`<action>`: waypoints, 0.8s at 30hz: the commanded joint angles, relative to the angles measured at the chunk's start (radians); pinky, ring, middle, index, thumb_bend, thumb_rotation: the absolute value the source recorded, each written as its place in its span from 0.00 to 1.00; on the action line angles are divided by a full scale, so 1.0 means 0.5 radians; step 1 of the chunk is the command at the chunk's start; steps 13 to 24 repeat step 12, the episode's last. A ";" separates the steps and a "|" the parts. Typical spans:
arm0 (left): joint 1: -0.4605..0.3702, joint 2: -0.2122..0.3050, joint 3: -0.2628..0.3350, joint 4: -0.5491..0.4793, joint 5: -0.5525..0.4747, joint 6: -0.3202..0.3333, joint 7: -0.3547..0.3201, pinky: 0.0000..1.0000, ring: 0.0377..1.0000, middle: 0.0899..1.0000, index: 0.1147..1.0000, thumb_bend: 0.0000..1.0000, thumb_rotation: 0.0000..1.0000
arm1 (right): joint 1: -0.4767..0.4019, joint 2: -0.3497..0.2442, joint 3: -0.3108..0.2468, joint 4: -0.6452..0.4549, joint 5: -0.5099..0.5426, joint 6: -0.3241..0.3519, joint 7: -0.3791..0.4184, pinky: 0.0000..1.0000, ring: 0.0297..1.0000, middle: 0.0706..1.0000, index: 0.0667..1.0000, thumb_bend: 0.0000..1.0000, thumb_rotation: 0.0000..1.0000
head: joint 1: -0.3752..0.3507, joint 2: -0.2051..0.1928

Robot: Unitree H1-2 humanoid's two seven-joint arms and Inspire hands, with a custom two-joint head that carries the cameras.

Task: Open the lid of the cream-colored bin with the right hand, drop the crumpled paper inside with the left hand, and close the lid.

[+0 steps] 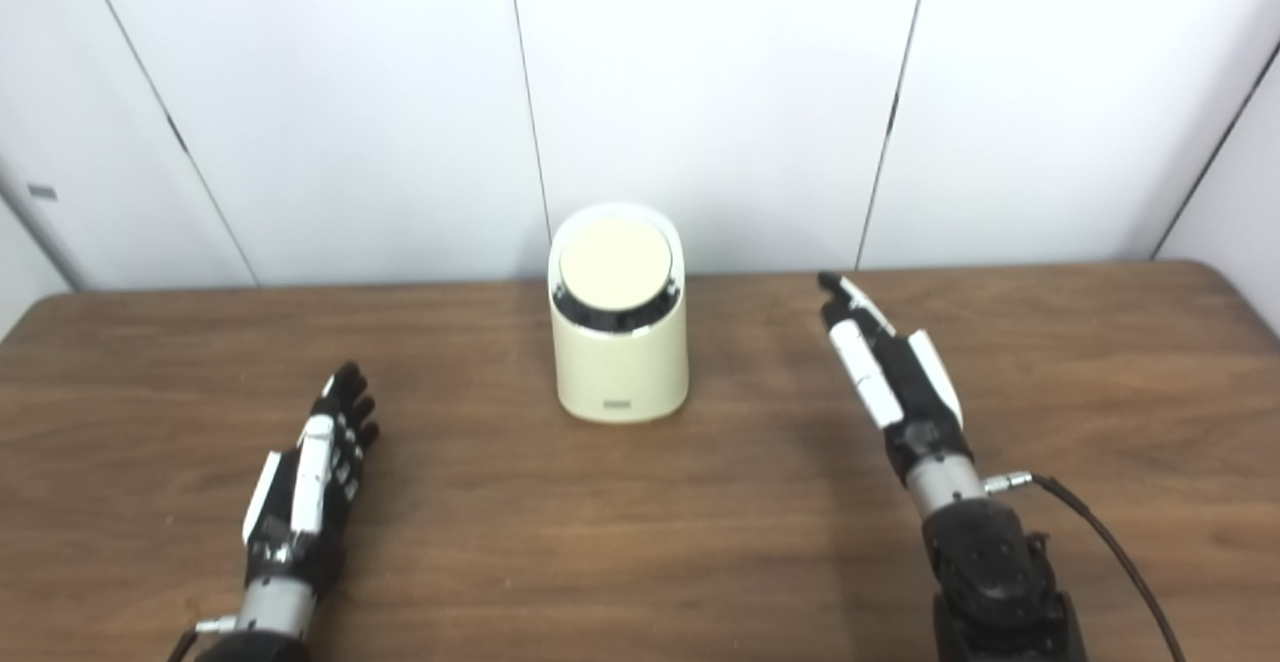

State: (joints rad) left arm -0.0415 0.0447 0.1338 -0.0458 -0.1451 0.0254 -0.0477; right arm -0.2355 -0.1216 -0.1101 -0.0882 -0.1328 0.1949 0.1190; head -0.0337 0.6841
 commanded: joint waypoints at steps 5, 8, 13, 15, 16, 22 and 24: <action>0.039 0.018 -0.004 -0.036 -0.031 -0.021 -0.014 1.00 1.00 1.00 1.00 0.51 0.95 | 0.044 0.026 0.017 -0.069 0.040 -0.074 -0.086 0.99 1.00 0.98 0.94 0.52 1.00 | 0.001 0.045; 0.041 0.019 -0.006 -0.063 -0.023 0.001 -0.006 1.00 1.00 1.00 1.00 0.50 0.96 | 0.078 0.033 0.034 -0.087 0.027 -0.065 -0.113 0.97 0.98 0.97 0.93 0.51 1.00 | 0.003 0.059; 0.045 0.034 -0.022 -0.106 0.033 0.022 0.013 1.00 1.00 1.00 1.00 0.48 1.00 | 0.101 0.035 0.038 -0.098 0.053 -0.040 -0.134 0.97 0.98 0.97 0.94 0.51 1.00 | 0.007 0.088; 0.045 0.034 -0.022 -0.106 0.033 0.022 0.013 1.00 1.00 1.00 1.00 0.48 1.00 | 0.101 0.035 0.038 -0.098 0.053 -0.040 -0.134 0.97 0.98 0.97 0.94 0.51 1.00 | 0.007 0.088; 0.045 0.034 -0.022 -0.106 0.033 0.022 0.013 1.00 1.00 1.00 1.00 0.48 1.00 | 0.101 0.035 0.038 -0.098 0.053 -0.040 -0.134 0.97 0.98 0.97 0.94 0.51 1.00 | 0.007 0.088; 0.045 0.034 -0.022 -0.106 0.033 0.022 0.013 1.00 1.00 1.00 1.00 0.48 1.00 | 0.101 0.035 0.038 -0.098 0.053 -0.040 -0.134 0.97 0.98 0.97 0.94 0.51 1.00 | 0.007 0.088; 0.045 0.034 -0.022 -0.106 0.033 0.022 0.013 1.00 1.00 1.00 1.00 0.48 1.00 | 0.101 0.035 0.038 -0.098 0.053 -0.040 -0.134 0.97 0.98 0.97 0.94 0.51 1.00 | 0.007 0.088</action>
